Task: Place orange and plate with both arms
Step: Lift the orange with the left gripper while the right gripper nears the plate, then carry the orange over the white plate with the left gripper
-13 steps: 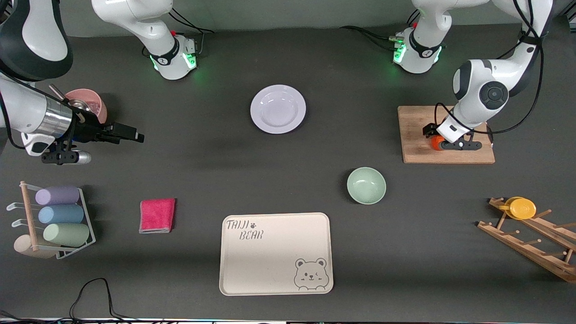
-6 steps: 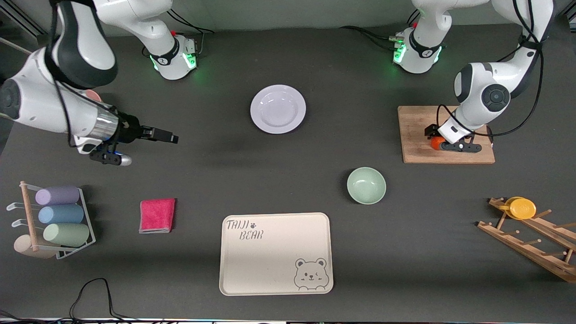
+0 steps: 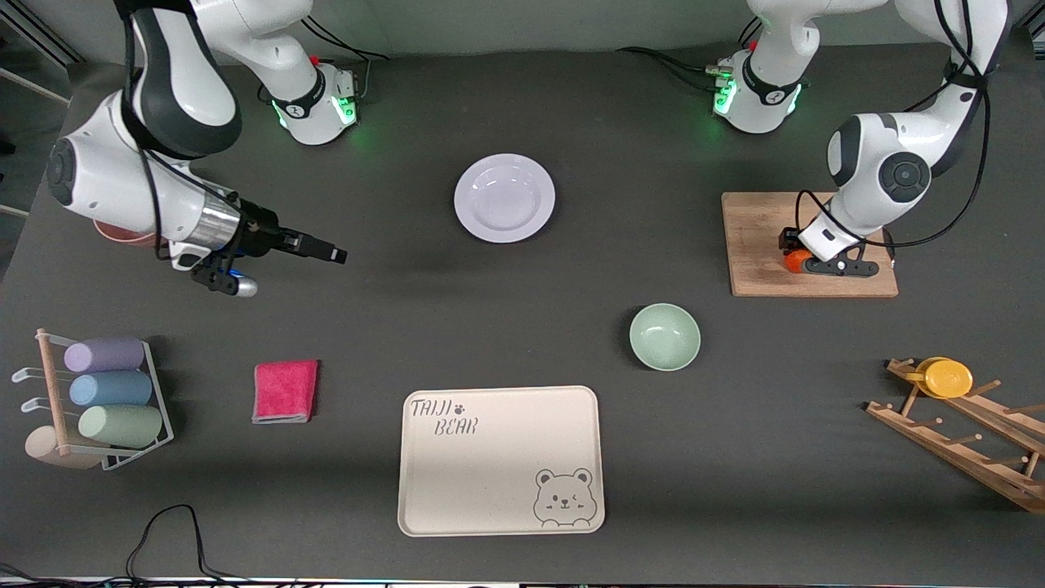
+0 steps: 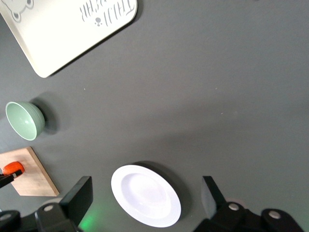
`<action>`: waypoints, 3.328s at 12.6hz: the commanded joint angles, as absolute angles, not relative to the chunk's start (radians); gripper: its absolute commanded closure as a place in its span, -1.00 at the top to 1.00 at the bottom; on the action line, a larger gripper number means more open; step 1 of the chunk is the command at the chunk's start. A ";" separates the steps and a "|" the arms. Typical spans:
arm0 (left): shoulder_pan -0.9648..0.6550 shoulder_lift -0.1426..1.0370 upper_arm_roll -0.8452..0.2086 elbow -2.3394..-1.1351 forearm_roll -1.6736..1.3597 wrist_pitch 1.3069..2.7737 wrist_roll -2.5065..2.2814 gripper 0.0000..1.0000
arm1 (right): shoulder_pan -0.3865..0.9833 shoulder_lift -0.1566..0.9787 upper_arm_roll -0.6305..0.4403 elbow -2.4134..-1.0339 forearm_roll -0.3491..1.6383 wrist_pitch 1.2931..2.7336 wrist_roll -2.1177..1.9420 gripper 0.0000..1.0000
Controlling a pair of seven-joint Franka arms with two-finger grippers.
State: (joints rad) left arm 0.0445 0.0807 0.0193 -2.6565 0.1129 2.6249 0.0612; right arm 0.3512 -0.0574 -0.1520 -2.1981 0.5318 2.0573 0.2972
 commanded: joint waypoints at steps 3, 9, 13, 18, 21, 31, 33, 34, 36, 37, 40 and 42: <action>0.048 0.057 0.031 -2.648 0.129 2.614 0.072 -1.00 | 0.492 -0.035 -0.161 -2.276 0.554 2.271 0.311 0.99; 0.041 -0.188 0.025 -2.400 0.127 2.048 0.048 -1.00 | 0.500 0.018 -0.163 -2.276 0.676 2.298 0.065 1.00; 0.034 -0.195 0.020 -2.012 0.115 1.604 0.060 -1.00 | 0.495 0.017 -0.176 -2.310 0.799 2.292 -0.096 1.00; -0.029 -0.189 0.002 -1.832 0.085 1.408 0.026 -1.00 | 0.502 0.011 -0.176 -2.333 0.810 2.296 -0.101 1.00; -0.044 -0.175 -0.197 -1.841 0.016 1.430 -0.304 -1.00 | 0.505 0.029 -0.175 -2.333 0.882 2.298 -0.145 1.00; -0.283 0.187 -0.667 -1.842 -0.072 1.911 -1.337 -1.00 | 0.659 0.113 -0.172 -2.370 1.168 2.514 -0.314 1.00; -0.362 0.280 -0.666 -1.847 -0.011 2.006 -1.441 -1.00 | 0.759 0.199 -0.173 -2.364 1.460 2.612 -0.527 1.00; -0.386 0.325 -0.666 -1.850 0.041 2.046 -1.494 -1.00 | 0.773 0.221 -0.173 -2.362 1.533 2.617 -0.598 1.00; -0.428 0.409 -0.666 -1.867 0.130 2.146 -1.584 -1.00 | 0.766 0.230 -0.175 -2.364 1.549 2.603 -0.610 1.00; -0.445 0.448 -0.663 -1.873 0.168 2.190 -1.621 -1.00 | 0.758 0.230 -0.179 -2.362 1.552 2.559 -0.612 1.00; -0.462 0.540 -0.661 -1.873 0.297 2.272 -1.724 -1.00 | 0.721 0.230 -0.190 -2.365 1.551 2.479 -0.653 1.00; -0.466 0.601 -0.661 -1.873 0.394 2.324 -1.807 -1.00 | 0.710 0.242 -0.212 -2.368 1.551 2.415 -0.742 1.00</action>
State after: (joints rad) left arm -0.4464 0.5603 -0.6714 -1.8845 0.3165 2.2872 -1.7214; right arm 0.7141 0.2367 -0.1925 -2.3683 1.5185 2.4700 -0.6531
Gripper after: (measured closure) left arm 0.330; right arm 0.000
